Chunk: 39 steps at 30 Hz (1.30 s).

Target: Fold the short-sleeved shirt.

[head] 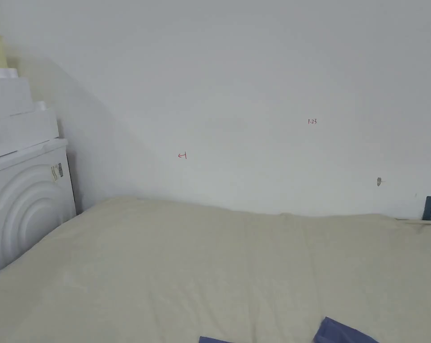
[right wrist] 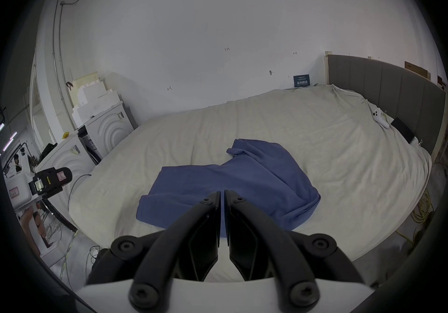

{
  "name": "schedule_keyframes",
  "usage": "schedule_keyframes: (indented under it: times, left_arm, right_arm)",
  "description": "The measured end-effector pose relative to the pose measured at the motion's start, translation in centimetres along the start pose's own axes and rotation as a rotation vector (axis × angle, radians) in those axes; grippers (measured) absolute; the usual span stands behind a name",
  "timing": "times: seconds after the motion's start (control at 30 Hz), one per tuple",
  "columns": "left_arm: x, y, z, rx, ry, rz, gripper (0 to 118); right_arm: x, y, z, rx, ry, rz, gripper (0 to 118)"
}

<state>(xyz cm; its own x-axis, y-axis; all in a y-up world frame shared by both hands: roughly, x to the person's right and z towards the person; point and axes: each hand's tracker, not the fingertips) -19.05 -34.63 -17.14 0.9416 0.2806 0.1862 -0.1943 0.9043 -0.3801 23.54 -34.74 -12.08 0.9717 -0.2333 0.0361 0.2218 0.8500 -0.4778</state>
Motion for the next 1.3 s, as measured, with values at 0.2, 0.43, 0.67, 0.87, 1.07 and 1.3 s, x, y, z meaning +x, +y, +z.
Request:
schedule_keyframes:
  times: [0.2,0.43,0.67,0.87,1.07,1.3]
  left_arm:
    - [0.6,-0.3,-0.2,-0.022,-0.001,-0.034,4]
    - [1.0,-0.6,-2.4,-0.065,-0.011,-0.056,4]
    - [1.1,-0.1,-8.2,-0.142,-0.014,-0.082,4]
    - [0.8,0.3,-15.9,-0.230,-0.027,-0.096,6]
    - [-0.6,-0.6,-28.8,-0.381,0.004,-0.146,74]
    - [-3.5,-4.1,-38.7,-0.511,0.040,-0.062,76]
  right_arm:
    - [-0.1,0.1,0.1,-0.001,-0.018,0.018,4]
    - [0.0,-0.1,-0.3,-0.018,-0.011,0.028,4]
    - [1.6,-0.7,-1.5,-0.051,-0.015,-0.010,4]
    - [3.7,-1.1,-3.2,-0.085,-0.039,-0.057,4]
    - [5.5,-1.7,-4.5,-0.135,-0.075,-0.070,4]
    - [8.3,-2.3,-5.2,-0.187,-0.131,-0.125,4]
